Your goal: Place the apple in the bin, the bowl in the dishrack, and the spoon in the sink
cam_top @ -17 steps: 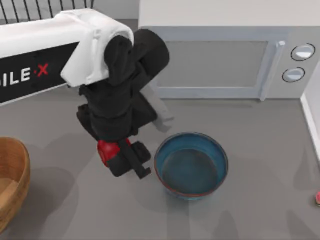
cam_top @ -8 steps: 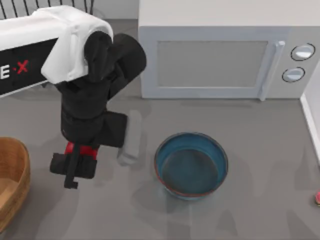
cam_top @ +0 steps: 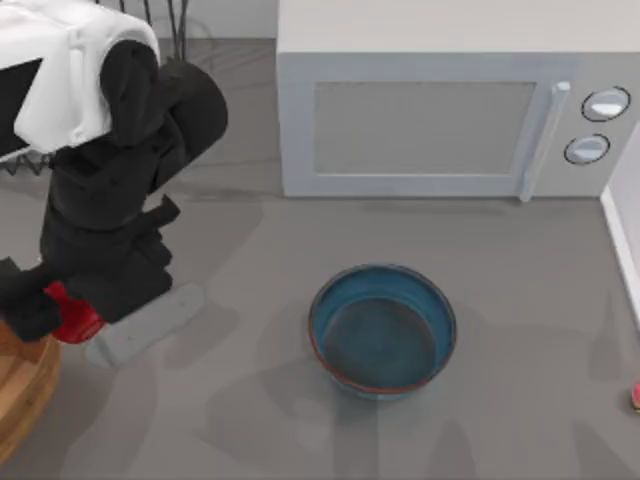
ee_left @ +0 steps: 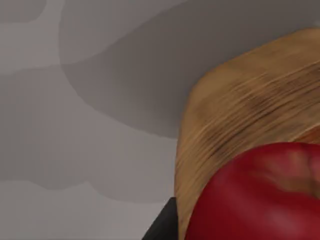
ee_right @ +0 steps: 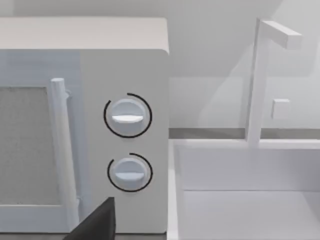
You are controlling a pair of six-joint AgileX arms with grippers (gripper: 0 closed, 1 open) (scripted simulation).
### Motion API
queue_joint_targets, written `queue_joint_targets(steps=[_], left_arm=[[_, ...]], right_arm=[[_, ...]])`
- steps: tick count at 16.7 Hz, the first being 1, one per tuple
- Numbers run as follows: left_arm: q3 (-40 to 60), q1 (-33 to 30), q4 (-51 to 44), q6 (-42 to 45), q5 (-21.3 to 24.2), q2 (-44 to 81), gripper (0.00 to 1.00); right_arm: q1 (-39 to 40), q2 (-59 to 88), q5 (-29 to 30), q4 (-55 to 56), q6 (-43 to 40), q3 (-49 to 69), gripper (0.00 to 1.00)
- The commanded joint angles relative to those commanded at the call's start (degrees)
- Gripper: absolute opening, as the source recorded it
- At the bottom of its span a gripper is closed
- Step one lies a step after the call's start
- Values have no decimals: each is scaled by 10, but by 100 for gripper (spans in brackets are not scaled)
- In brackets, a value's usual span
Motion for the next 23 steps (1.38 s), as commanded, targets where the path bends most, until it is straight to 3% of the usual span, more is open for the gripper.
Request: queue_joint_targets(steps=[6, 11, 15, 23], left_arm=[[-12, 35, -42, 286, -54, -29, 0], [-18, 52, -66, 451, -86, -46, 0], [-19, 56, -74, 507, -97, -52, 0], [-35, 57, -56, 520, -100, -50, 0]], right_arm=[[0, 0, 0, 0, 0, 0, 100], [0, 0, 0, 0, 0, 0, 100], [0, 0, 0, 0, 0, 0, 100], [0, 0, 0, 0, 0, 0, 100]])
